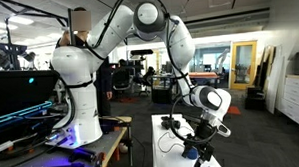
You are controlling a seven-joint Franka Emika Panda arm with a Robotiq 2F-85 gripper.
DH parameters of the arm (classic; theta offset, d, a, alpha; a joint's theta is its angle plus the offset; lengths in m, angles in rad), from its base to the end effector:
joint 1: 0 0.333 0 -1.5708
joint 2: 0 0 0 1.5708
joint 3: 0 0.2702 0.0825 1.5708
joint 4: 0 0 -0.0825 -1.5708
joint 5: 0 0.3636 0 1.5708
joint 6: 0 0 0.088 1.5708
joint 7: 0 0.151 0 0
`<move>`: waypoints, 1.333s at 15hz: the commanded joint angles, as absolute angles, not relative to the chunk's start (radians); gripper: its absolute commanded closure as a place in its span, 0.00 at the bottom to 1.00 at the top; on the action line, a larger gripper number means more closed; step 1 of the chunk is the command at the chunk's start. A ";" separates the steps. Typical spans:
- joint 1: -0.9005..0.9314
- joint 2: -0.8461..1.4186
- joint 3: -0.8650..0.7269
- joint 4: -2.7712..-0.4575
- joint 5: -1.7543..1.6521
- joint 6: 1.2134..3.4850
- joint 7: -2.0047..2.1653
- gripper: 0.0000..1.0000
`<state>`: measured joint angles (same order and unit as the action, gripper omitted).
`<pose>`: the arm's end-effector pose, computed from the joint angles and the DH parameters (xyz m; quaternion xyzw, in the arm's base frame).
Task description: Place the orange sharpie in the cup
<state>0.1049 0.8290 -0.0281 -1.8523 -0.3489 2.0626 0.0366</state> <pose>0.4810 0.0030 -0.0052 0.9335 0.1446 -0.2924 0.1487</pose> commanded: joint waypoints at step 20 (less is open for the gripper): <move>0.038 0.604 -0.058 -2.148 -0.243 2.485 0.008 0.00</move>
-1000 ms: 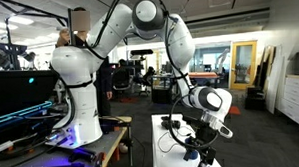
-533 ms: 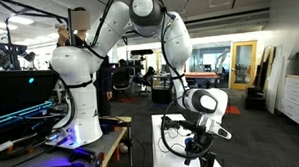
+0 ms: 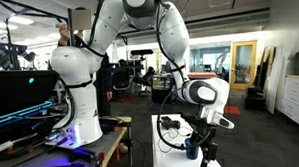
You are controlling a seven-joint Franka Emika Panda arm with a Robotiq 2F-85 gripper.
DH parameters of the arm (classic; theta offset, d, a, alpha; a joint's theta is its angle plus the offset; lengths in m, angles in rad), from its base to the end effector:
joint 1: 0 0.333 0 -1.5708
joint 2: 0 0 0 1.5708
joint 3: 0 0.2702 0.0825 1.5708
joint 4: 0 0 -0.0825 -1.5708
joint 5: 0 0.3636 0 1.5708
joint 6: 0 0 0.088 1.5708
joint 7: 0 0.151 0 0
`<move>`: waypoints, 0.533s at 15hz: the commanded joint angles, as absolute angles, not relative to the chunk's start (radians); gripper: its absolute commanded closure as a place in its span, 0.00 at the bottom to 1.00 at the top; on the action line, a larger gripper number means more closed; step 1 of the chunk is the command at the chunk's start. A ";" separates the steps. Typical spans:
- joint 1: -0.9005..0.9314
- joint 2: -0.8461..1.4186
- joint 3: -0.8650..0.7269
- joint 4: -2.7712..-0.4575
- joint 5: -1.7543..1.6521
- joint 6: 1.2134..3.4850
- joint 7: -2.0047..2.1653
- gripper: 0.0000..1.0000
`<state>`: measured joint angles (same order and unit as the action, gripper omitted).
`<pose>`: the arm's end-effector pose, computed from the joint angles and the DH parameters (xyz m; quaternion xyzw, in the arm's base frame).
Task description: Place the orange sharpie in the cup
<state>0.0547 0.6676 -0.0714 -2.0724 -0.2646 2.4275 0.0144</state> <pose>0.4888 -0.0229 0.0227 0.9783 0.1007 -0.1555 0.0925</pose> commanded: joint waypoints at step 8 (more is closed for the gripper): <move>0.053 0.623 -0.057 -2.253 -0.251 2.714 -0.006 0.00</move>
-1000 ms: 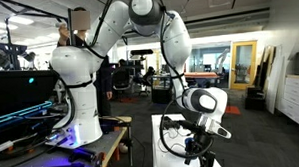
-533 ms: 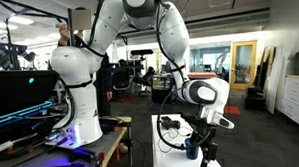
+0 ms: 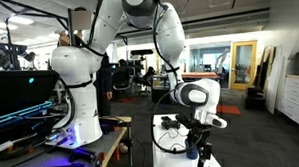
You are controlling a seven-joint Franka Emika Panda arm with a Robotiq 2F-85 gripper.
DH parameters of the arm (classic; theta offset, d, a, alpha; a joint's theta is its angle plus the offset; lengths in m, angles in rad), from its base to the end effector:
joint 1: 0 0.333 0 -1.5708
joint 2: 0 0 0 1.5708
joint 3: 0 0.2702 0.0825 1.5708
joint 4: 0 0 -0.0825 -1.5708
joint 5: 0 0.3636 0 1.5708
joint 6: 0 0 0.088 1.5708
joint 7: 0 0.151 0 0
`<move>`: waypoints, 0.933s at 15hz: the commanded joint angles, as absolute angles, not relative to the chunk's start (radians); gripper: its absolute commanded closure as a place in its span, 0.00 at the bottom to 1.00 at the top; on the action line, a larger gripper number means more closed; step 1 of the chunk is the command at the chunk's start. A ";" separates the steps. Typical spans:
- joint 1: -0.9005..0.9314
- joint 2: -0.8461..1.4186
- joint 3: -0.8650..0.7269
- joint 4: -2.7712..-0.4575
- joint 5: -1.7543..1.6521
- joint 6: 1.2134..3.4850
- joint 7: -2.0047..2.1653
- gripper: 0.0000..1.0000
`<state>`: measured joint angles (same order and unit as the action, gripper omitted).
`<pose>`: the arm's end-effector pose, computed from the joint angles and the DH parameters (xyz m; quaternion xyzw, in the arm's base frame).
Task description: Place the orange sharpie in the cup
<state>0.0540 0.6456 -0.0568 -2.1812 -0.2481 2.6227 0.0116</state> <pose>0.4753 -0.0064 0.0138 0.9864 0.1099 -0.1019 0.0680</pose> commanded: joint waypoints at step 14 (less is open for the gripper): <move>0.238 0.696 -0.231 -2.327 -0.387 3.009 0.011 0.00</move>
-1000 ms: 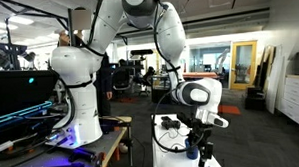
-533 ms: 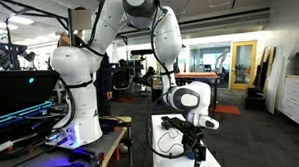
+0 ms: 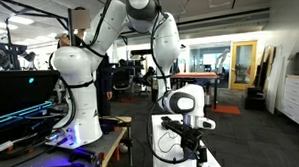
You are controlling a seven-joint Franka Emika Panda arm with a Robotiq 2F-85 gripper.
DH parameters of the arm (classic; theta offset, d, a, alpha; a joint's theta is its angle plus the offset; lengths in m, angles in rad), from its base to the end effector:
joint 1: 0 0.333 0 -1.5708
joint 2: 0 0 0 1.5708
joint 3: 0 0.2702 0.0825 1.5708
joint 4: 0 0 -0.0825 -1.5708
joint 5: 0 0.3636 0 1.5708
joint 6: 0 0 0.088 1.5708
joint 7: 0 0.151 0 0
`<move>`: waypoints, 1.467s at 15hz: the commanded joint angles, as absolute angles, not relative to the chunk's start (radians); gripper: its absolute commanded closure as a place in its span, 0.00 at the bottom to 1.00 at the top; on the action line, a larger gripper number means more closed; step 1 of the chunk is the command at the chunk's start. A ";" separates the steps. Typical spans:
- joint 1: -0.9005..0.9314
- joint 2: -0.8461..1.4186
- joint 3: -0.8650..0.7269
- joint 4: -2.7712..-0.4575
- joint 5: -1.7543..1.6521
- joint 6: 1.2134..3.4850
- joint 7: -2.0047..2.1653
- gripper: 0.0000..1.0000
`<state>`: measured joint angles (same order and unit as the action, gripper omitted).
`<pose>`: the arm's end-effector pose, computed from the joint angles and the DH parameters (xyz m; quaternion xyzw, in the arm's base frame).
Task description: Place the orange sharpie in the cup
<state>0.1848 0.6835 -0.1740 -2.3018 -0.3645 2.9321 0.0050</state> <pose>0.4519 0.0043 -0.0087 0.9757 0.1983 -0.0298 0.0882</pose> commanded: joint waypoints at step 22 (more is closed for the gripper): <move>0.204 0.764 -0.203 -2.357 -0.271 3.206 -0.062 0.72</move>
